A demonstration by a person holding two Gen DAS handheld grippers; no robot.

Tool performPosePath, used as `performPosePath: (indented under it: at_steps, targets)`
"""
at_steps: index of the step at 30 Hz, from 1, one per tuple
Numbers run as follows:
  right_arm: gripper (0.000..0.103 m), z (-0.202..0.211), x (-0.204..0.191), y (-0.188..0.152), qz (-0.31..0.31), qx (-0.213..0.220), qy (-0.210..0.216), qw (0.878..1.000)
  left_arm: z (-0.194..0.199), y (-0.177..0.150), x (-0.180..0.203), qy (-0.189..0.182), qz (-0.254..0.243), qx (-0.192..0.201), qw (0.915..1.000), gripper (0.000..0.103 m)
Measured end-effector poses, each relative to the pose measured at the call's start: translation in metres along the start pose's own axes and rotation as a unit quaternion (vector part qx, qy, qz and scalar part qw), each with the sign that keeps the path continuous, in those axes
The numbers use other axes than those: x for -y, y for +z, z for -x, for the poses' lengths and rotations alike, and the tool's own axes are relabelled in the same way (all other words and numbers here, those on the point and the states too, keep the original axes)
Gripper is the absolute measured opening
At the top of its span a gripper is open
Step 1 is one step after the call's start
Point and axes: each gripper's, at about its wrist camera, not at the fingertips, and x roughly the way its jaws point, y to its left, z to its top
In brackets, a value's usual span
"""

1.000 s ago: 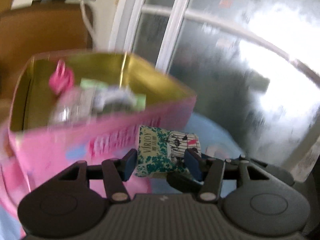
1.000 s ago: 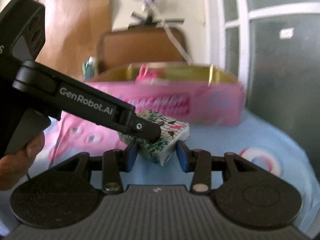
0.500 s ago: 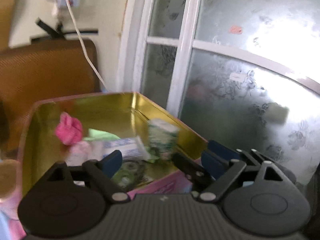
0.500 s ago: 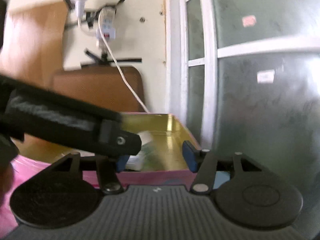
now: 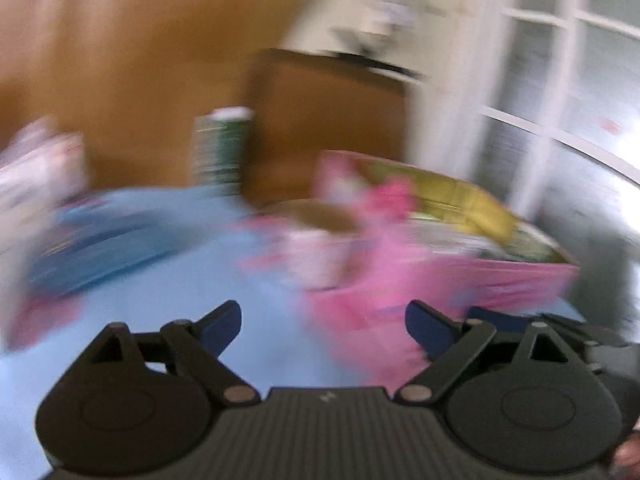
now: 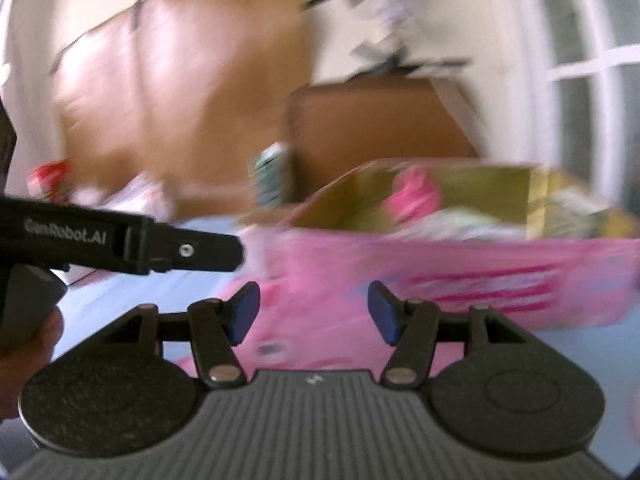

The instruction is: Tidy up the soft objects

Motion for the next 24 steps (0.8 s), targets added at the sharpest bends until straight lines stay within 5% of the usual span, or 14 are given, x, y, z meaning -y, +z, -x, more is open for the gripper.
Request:
performPosePath:
  at_steps: [3,6,9,13,17,20,24]
  targets:
    - [0.062,-0.024,-0.032,0.007,0.015,-0.043,0.054,0.997,0.025,-0.012,-0.054,0.082,0.044,0.019,0.9955,0.092]
    - [0.065,-0.054,-0.064,0.022,0.012,-0.076,0.105,0.991,0.048,-0.025,-0.094,0.158,0.085,0.053,0.9823,0.092]
    - [0.066,-0.093,-0.098,0.045,-0.003,-0.096,0.145,0.985,0.062,-0.028,-0.117,0.129,0.157,0.096,0.9745,0.095]
    - [0.066,-0.166,-0.152,0.078,0.013,-0.123,0.158,0.980,0.064,-0.028,-0.112,0.120,0.140,0.109,0.9768,0.095]
    - [0.068,-0.228,-0.197,0.084,0.107,-0.184,0.122,0.969,0.065,-0.031,-0.108,0.118,0.133,0.125,0.9760,0.096]
    - [0.068,-0.243,-0.208,0.083,0.171,-0.195,0.099,0.961,0.065,-0.030,-0.115,0.110,0.147,0.127,0.9749,0.096]
    - [0.067,-0.232,-0.194,0.065,0.218,-0.255,0.137,0.932,0.069,-0.032,-0.120,0.098,0.161,0.135,0.9728,0.097]
